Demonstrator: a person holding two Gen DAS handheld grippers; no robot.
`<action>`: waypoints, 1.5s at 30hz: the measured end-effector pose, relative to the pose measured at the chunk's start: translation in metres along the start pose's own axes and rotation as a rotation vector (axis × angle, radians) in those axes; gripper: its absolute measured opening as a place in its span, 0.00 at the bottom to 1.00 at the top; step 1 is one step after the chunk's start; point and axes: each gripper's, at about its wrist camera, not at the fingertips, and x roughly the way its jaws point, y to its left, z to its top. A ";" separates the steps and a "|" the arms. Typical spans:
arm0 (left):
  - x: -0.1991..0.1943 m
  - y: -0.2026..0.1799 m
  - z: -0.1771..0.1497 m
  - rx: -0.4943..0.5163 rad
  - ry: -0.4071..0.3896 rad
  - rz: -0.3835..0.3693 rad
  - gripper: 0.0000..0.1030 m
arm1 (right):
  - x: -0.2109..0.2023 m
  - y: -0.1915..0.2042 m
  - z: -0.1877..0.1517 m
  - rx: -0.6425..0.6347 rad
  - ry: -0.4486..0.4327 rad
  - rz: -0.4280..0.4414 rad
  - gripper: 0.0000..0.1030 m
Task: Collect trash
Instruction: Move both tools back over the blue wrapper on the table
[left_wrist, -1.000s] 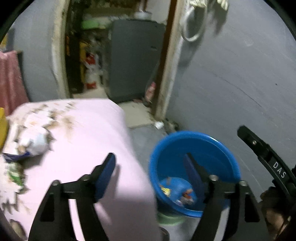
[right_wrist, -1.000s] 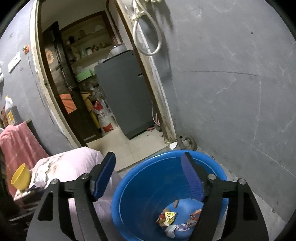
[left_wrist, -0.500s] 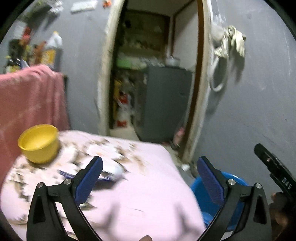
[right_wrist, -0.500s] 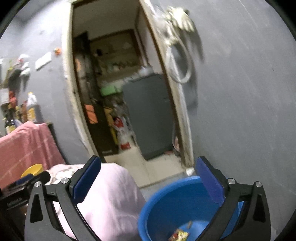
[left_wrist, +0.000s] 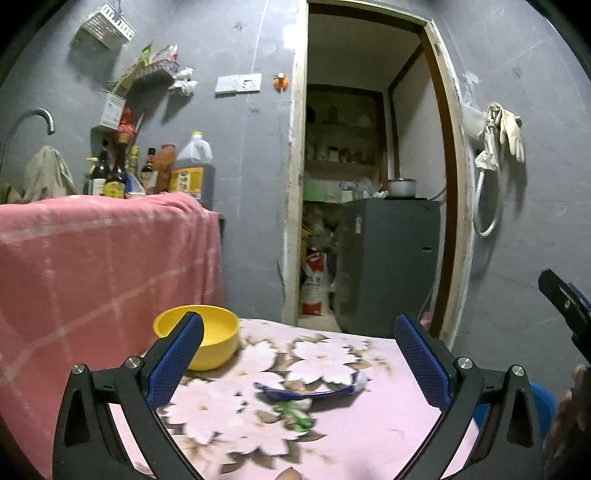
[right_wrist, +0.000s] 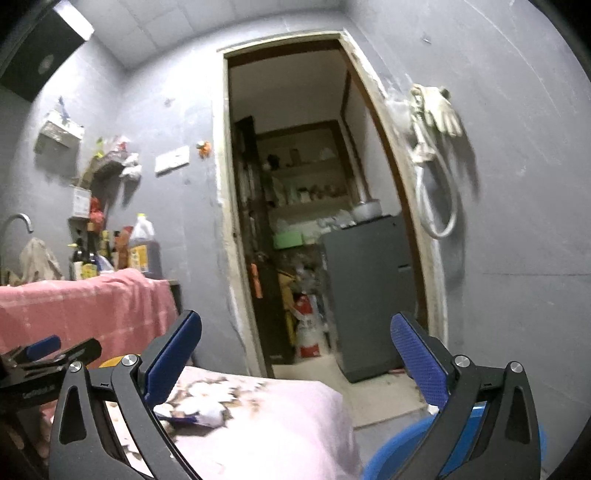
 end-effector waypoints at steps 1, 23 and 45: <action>-0.005 0.005 -0.001 0.007 -0.007 0.009 0.98 | 0.001 0.005 0.000 -0.008 -0.008 0.012 1.00; -0.015 0.070 -0.024 0.100 -0.067 0.111 0.98 | 0.029 0.072 -0.027 -0.100 0.093 0.190 1.00; 0.071 0.096 -0.054 -0.011 0.338 0.049 0.98 | 0.093 0.095 -0.067 -0.276 0.448 0.161 0.88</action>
